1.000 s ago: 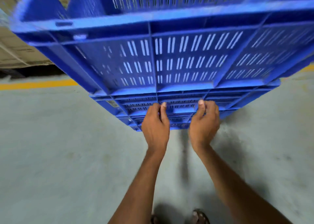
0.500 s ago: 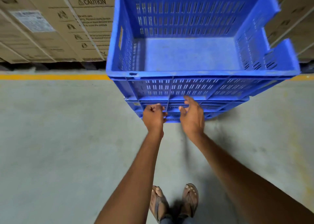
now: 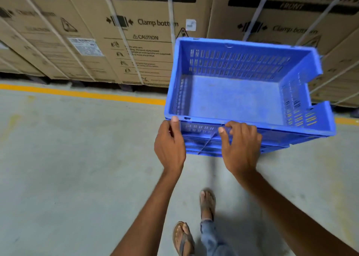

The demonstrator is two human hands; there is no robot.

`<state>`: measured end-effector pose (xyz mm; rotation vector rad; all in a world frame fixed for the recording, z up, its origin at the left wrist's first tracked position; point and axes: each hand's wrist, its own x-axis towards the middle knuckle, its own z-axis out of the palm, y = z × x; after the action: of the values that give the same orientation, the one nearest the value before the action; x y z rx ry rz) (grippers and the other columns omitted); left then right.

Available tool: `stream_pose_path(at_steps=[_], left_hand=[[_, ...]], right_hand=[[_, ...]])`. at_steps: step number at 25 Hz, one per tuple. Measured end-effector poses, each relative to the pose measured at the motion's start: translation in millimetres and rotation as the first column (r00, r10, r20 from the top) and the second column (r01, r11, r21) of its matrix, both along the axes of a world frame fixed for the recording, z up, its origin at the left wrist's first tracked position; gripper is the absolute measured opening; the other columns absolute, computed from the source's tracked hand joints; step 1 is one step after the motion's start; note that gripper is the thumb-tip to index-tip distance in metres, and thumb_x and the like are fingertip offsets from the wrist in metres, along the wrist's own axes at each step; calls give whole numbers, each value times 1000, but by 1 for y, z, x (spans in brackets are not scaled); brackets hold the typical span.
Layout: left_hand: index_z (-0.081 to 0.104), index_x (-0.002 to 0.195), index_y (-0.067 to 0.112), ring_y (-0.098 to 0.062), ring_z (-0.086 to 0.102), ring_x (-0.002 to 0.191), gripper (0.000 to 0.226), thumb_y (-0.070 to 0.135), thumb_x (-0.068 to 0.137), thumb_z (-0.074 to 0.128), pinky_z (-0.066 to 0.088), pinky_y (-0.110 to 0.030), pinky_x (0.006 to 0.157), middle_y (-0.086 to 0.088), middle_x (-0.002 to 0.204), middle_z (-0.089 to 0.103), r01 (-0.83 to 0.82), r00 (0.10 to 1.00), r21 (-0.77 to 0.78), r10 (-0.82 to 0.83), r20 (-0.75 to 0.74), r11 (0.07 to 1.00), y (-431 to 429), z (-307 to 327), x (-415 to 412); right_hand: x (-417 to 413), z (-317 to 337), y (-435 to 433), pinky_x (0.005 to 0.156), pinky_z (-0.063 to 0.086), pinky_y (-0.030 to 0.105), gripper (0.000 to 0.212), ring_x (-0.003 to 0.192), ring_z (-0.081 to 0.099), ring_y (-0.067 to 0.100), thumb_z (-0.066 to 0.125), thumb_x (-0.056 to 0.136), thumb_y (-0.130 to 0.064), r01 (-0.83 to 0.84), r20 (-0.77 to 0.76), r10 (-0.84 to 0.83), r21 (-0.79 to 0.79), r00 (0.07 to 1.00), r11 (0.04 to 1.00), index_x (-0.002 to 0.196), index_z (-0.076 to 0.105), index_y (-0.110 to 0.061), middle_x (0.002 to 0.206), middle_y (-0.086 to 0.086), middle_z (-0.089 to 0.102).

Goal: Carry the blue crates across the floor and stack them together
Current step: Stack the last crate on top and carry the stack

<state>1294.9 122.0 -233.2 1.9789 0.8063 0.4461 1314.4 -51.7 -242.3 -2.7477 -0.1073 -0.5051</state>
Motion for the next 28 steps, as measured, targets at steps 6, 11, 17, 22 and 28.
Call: stream_pose_path(at_steps=[6,11,17,22,28], left_hand=[[52,136,24,-25,49,125,48,40,91,61,43,-41,98,-2,138,51,271,962,330,-248,-111,904,52,31,100],[-3,160,8,-28,22,149,94,22,93,61,43,-42,101,-10,168,2,557,806,492,-293,-514,669,34,9,145],[1,161,17,-30,55,98,109,-7,72,59,33,-32,53,-3,168,-4,579,790,493,-297,-537,649,37,-7,138],[3,161,24,-27,44,78,105,-9,74,52,34,-34,54,7,168,-4,565,786,431,-302,-539,703,41,-1,146],[45,150,17,-26,19,153,58,49,101,45,22,-50,119,-6,168,14,558,828,521,-388,-405,646,31,26,121]], right_hand=[[153,11,38,97,47,46,48,122,54,36,63,87,-54,-241,-642,172,-22,748,970,126,58,-26,125,12,63],[199,-59,64,110,2,76,136,143,-32,44,70,61,-81,-477,-911,59,-158,408,865,152,-23,-42,158,6,-39],[206,-107,45,105,-10,78,149,137,-42,43,60,40,-97,-507,-897,113,-135,428,851,146,-31,-48,153,2,-47],[213,-105,47,104,-14,75,145,139,-41,40,60,39,-97,-494,-911,111,-110,397,862,143,-30,-54,152,-2,-47],[199,-14,13,117,10,59,76,153,8,32,42,80,-84,-219,-859,83,-34,505,975,145,40,-46,166,3,17]])
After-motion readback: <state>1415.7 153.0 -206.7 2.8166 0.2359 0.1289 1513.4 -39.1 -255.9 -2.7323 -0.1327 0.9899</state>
